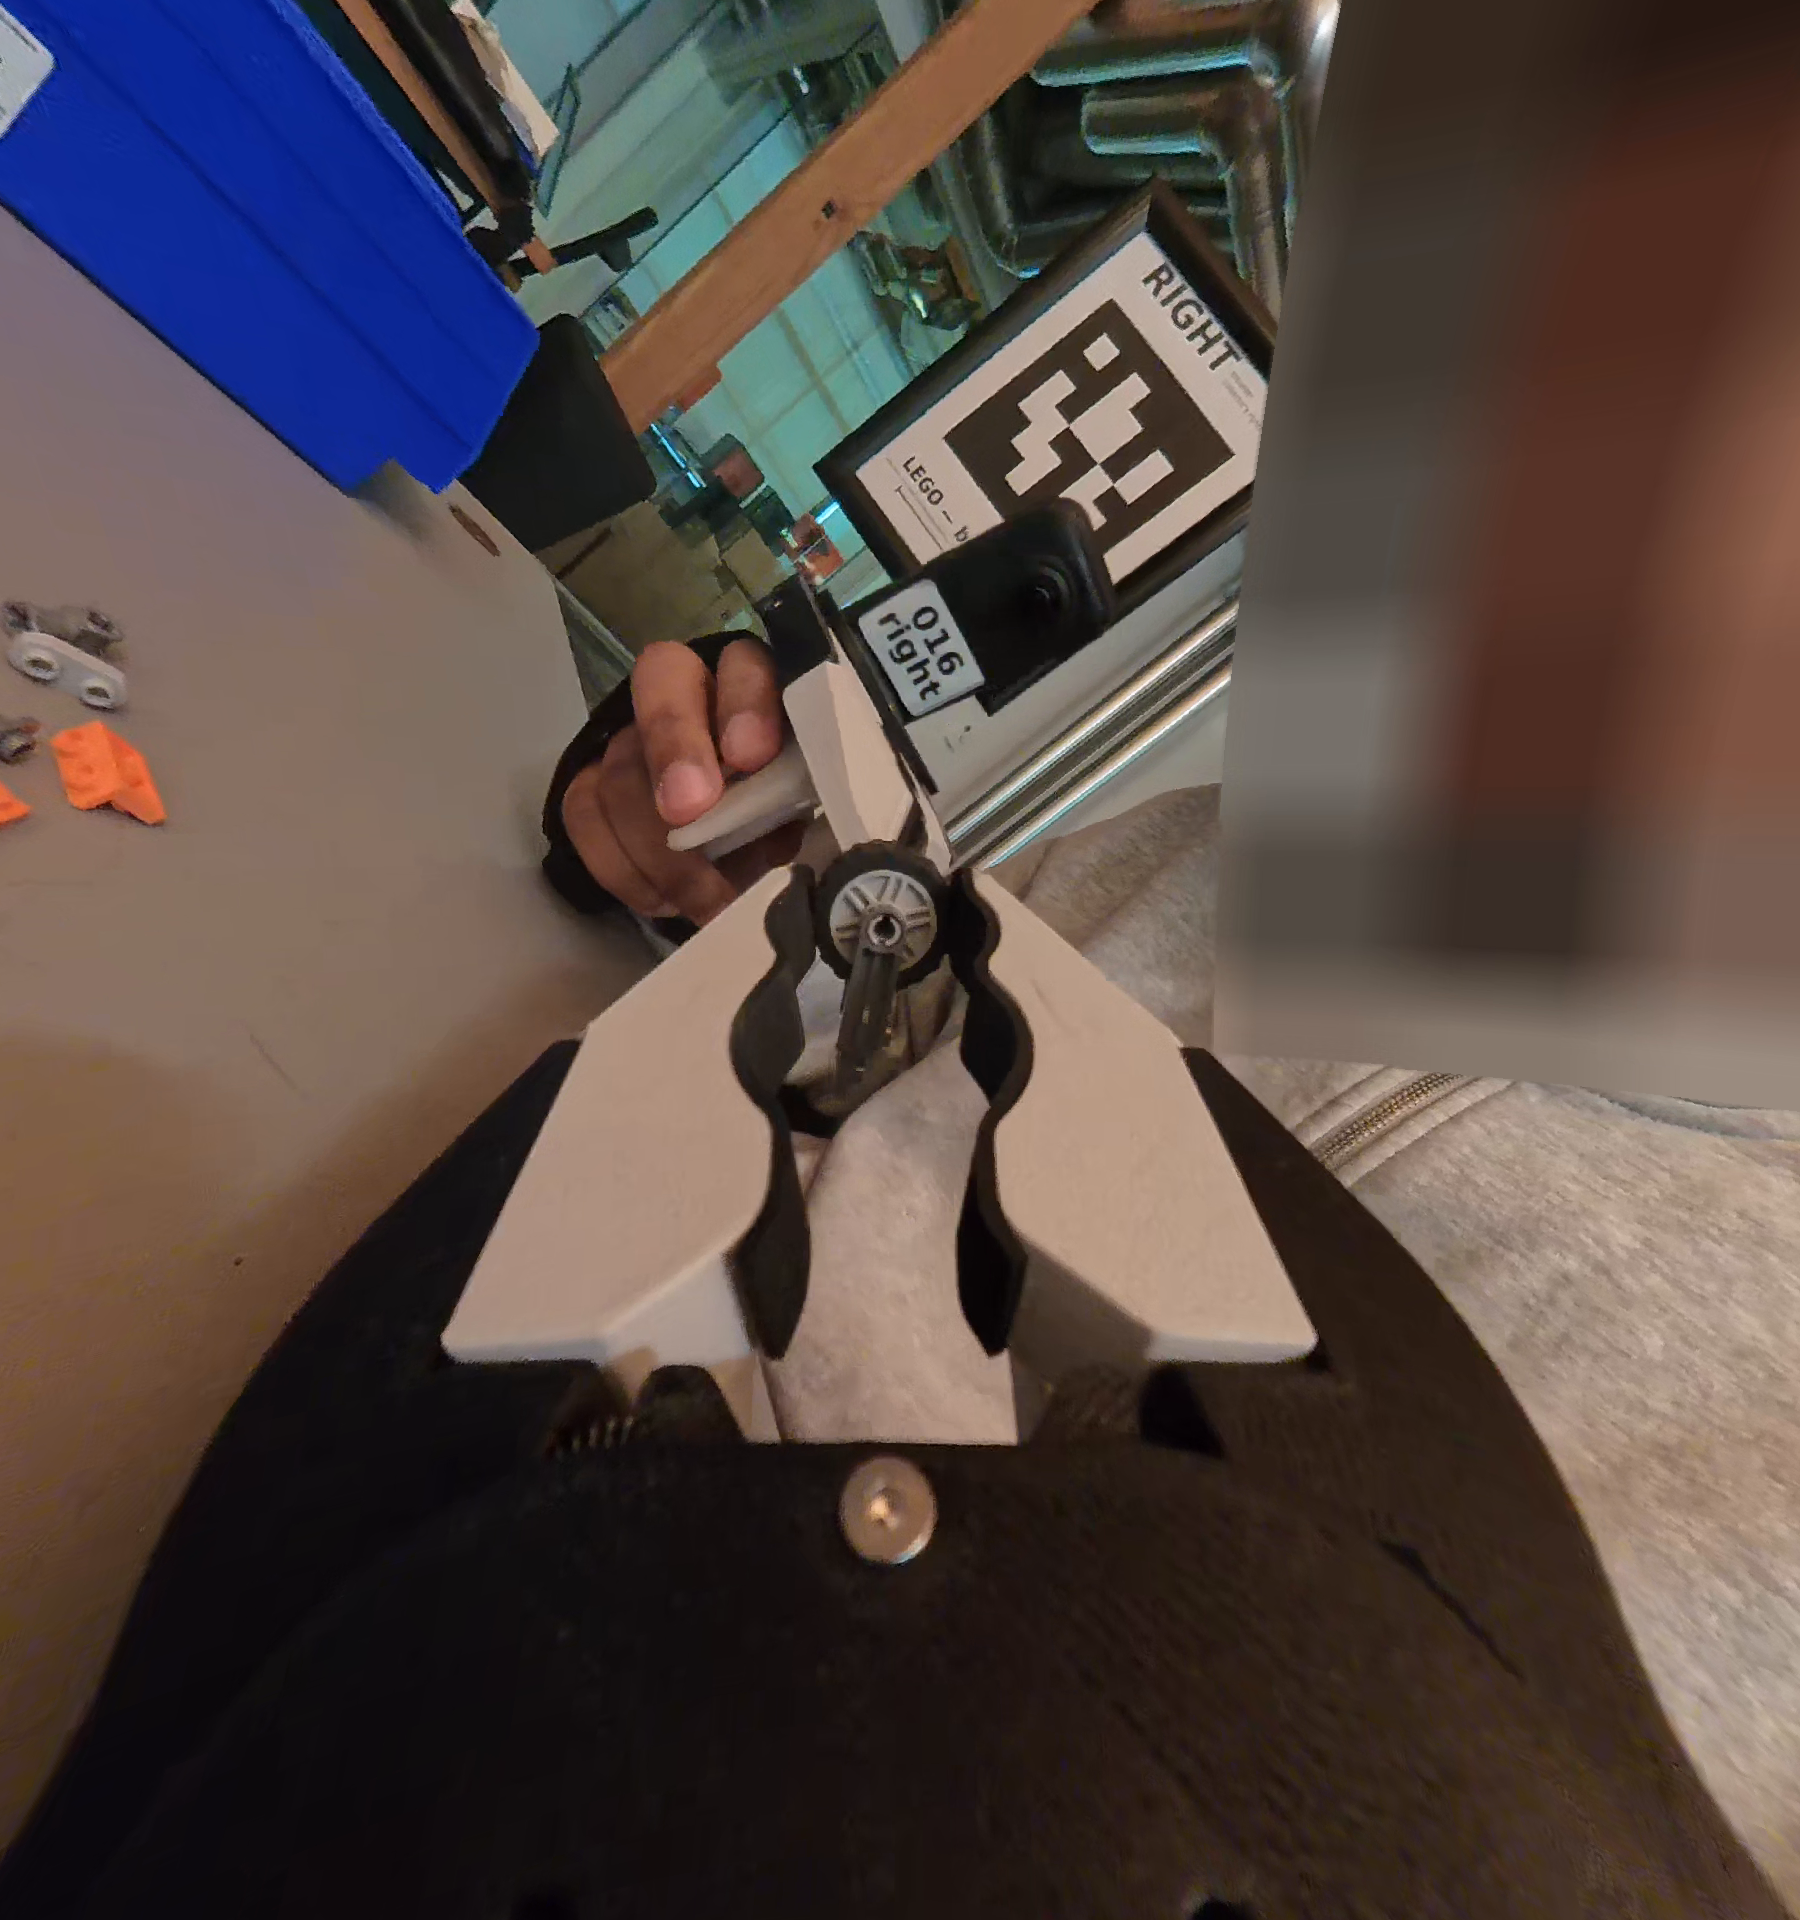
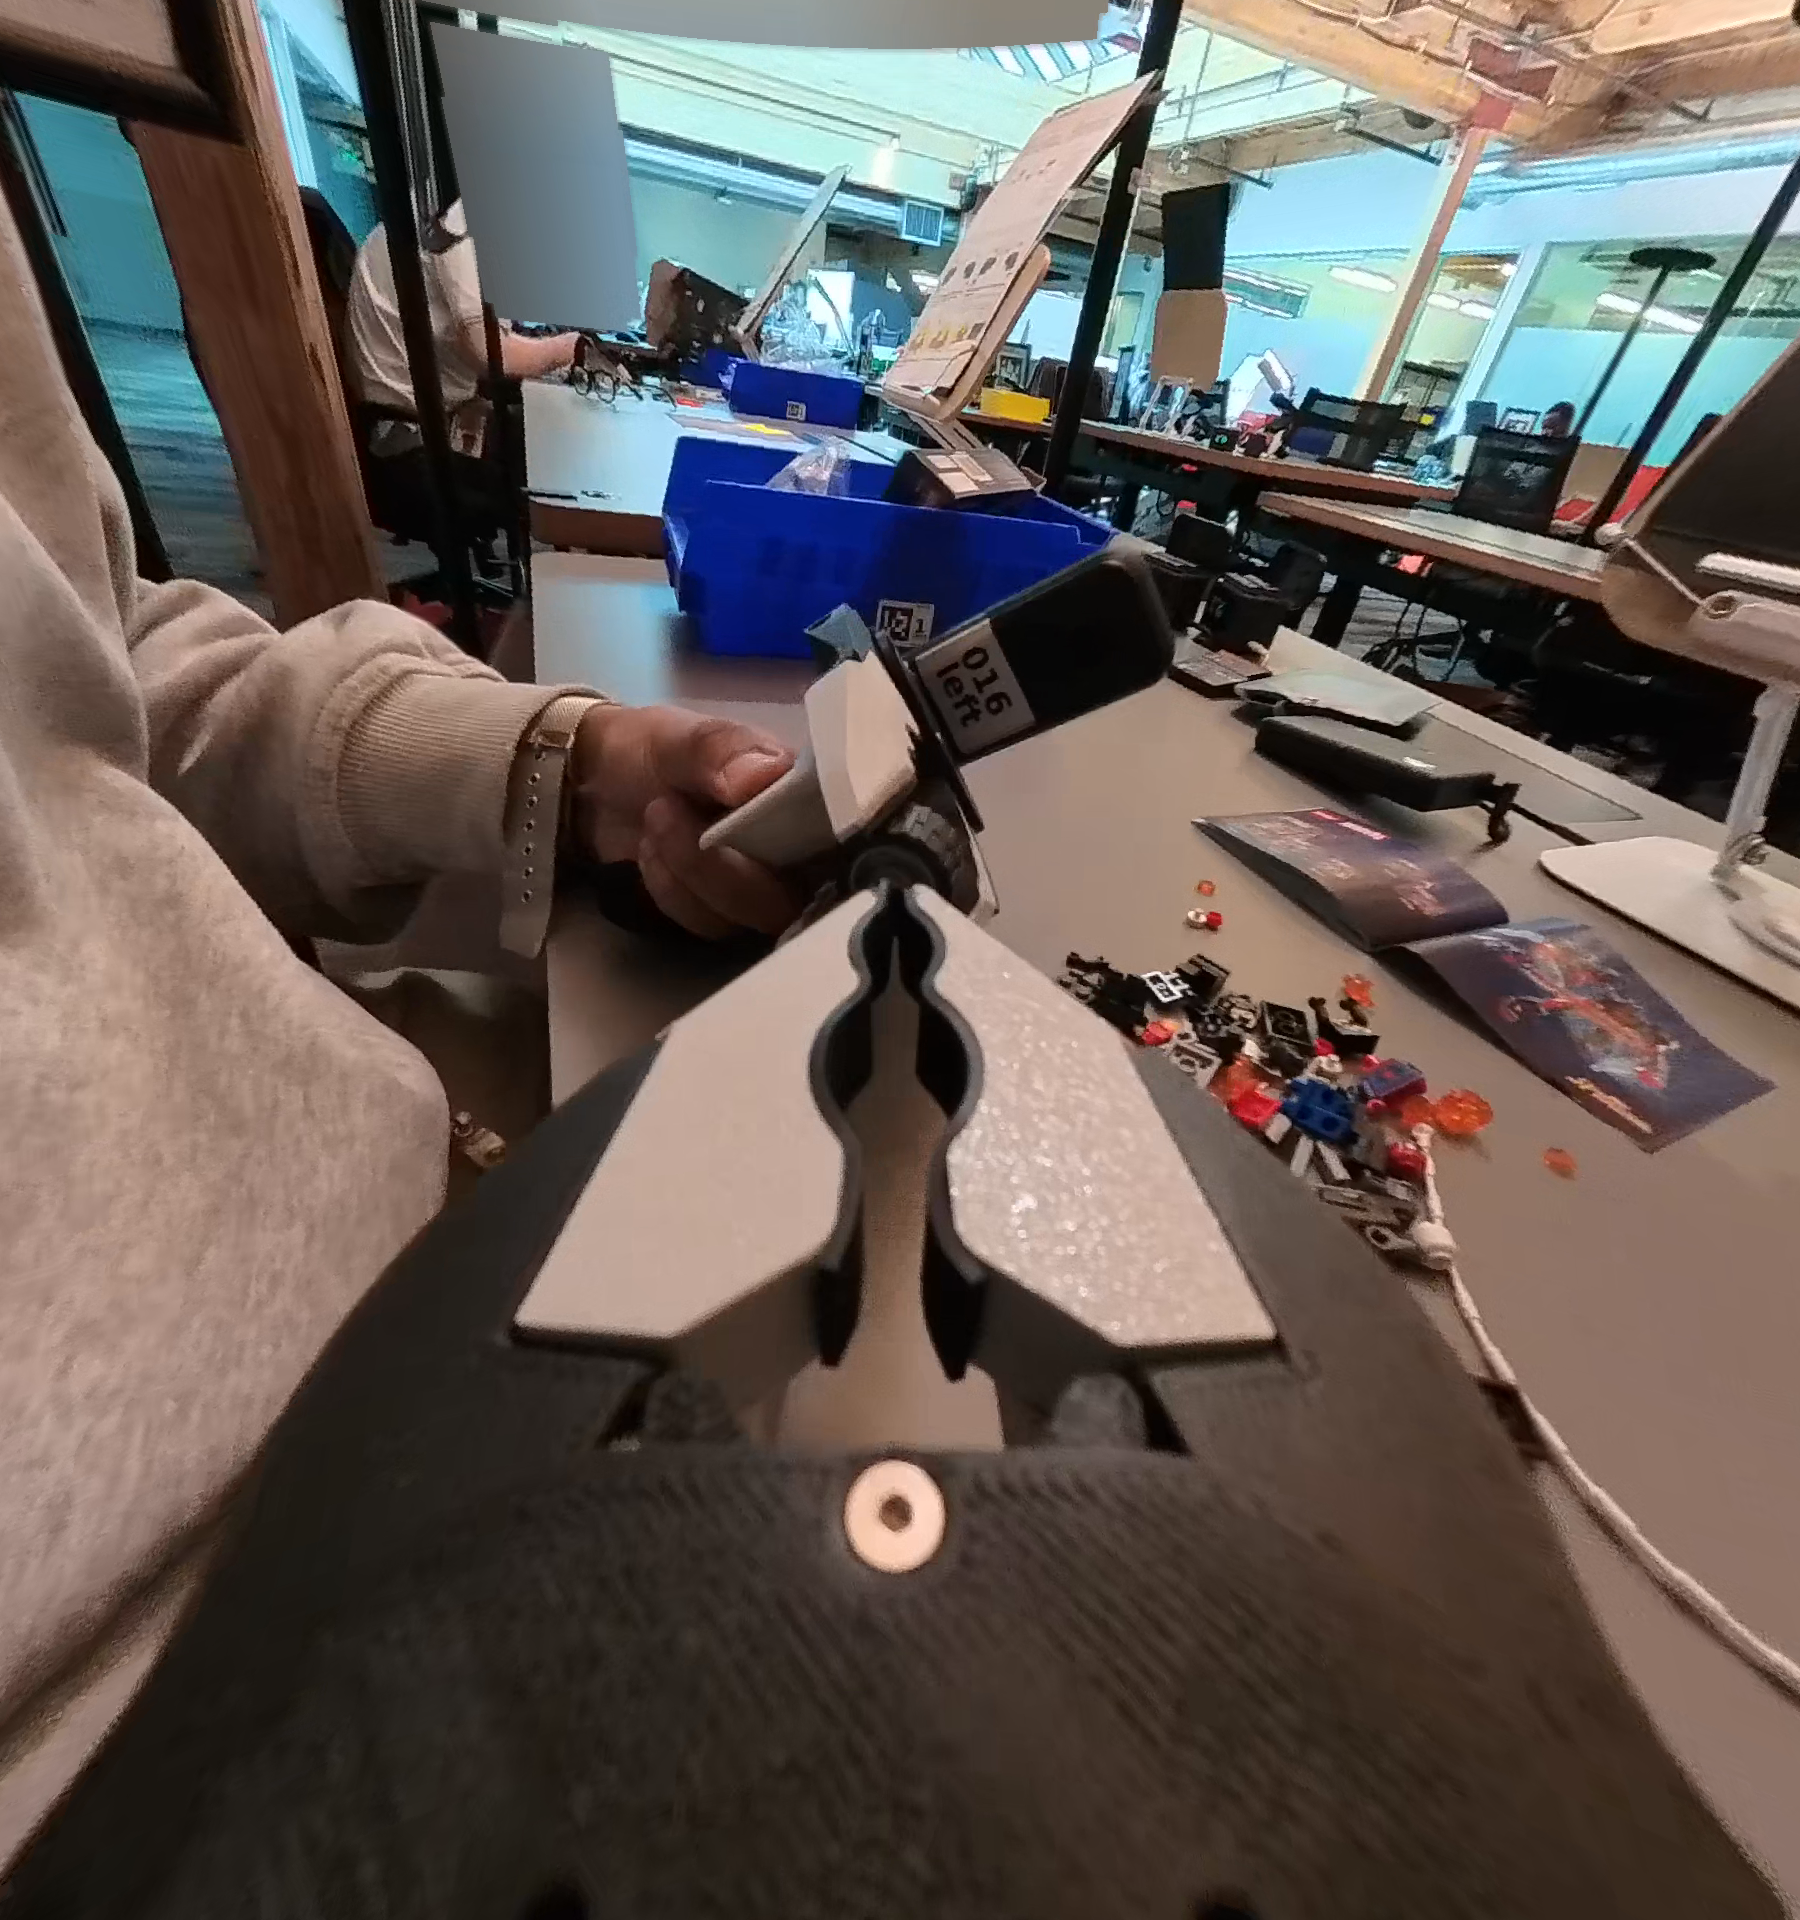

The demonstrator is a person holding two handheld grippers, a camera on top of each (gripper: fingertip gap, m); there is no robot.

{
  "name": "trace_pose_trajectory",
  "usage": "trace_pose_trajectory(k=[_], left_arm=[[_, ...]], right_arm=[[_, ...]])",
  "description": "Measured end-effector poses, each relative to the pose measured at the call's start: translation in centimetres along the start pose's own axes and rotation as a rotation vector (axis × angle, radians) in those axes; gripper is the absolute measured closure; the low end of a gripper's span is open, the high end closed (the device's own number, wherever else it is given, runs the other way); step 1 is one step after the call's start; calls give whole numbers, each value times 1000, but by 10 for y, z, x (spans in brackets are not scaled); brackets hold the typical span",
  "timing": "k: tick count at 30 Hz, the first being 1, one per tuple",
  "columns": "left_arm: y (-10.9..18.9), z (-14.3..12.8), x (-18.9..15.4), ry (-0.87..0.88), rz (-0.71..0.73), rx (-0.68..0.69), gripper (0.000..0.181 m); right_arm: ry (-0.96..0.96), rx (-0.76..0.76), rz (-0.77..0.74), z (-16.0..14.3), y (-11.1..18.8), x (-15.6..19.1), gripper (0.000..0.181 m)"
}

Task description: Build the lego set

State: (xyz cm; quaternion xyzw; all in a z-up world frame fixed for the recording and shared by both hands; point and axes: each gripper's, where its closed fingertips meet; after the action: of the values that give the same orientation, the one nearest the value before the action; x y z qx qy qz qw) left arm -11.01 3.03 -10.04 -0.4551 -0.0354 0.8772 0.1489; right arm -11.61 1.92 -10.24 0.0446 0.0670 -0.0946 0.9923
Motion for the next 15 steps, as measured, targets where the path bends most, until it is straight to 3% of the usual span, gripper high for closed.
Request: trace_pose_trajectory(k=[6, 10, 15], left_arm=[[5, 10, 3, -91, 73, -49, 156], [9, 18, -2, -250, 147, -93, 156], [3, 12, -3, -291, 161, -58, 157]], right_arm=[[-36, -18, -20, 2, 2, -5, 170], [-178, -32, -6, 5, 1, -10, 170], [-180, -37, -15, 6, -5, -5, 175]])
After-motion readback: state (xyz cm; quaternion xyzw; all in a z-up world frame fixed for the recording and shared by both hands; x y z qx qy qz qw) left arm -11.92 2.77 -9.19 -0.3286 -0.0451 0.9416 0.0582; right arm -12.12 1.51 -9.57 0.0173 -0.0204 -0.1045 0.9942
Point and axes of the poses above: each gripper's, where its closed fingertips meet, y back along the fingers, z out of its top, x = y × z across the jaws, and after that the axes turned 1 degree about x, right-handed
